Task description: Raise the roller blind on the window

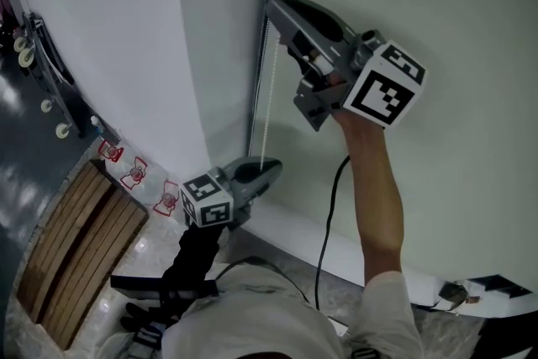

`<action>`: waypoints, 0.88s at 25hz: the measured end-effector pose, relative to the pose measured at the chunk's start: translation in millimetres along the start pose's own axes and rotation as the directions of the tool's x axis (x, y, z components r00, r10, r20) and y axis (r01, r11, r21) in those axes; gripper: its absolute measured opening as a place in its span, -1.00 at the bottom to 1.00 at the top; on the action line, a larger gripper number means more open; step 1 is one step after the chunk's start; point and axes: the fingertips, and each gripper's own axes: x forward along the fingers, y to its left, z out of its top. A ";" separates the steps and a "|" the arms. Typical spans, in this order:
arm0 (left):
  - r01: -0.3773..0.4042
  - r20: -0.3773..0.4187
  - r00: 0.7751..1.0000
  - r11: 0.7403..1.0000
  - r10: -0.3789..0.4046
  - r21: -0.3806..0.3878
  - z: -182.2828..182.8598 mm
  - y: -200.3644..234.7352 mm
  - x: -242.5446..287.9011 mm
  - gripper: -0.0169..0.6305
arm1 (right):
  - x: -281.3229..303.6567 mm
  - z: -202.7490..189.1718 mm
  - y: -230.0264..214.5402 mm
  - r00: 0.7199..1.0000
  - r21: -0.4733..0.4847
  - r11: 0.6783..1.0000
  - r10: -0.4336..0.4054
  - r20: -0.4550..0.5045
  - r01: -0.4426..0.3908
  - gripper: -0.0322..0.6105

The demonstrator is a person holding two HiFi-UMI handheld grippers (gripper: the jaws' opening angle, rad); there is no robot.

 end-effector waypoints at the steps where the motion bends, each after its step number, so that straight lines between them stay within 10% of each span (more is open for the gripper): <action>1: -0.001 0.000 1.000 1.000 0.001 -0.001 -0.3 0.7 -0.6 -0.96 | -0.5 0.6 0.1 1.000 0.002 1.000 -0.002 0.003 0.002 -0.84; 22: 0.016 -0.018 1.000 0.999 -0.017 -0.034 -9.1 0.2 2.3 -0.95 | -20.2 -5.1 34.8 0.997 0.017 0.998 0.069 -0.033 -0.068 -0.86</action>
